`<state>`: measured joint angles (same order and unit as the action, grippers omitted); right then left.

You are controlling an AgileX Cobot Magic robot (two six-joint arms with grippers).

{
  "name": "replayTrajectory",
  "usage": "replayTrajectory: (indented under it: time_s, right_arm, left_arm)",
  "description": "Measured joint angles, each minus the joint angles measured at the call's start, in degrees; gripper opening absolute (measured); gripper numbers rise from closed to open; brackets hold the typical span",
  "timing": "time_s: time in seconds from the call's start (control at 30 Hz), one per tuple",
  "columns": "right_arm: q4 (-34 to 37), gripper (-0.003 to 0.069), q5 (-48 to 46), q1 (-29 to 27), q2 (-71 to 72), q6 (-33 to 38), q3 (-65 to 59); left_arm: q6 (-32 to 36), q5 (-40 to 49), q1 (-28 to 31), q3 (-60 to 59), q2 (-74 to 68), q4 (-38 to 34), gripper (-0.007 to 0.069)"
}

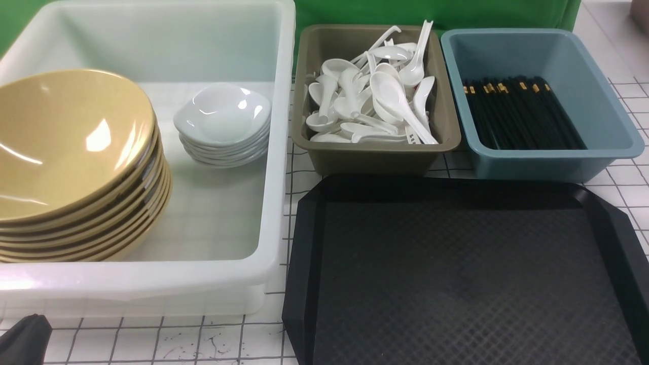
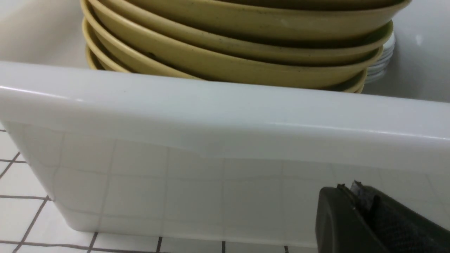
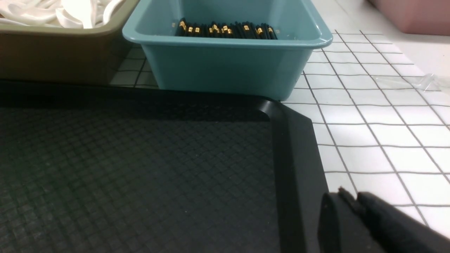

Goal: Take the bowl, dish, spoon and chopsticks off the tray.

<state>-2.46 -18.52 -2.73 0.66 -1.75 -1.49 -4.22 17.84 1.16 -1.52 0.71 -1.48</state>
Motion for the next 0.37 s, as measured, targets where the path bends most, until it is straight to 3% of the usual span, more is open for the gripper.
replayTrajectory:
  time_s: [0.37]
  right_arm:
    - [0.0,0.0114,0.0,0.0,0.0,0.0,0.0]
  left_arm:
    - [0.0,0.0,0.0,0.0,0.0,0.0,-0.0013]
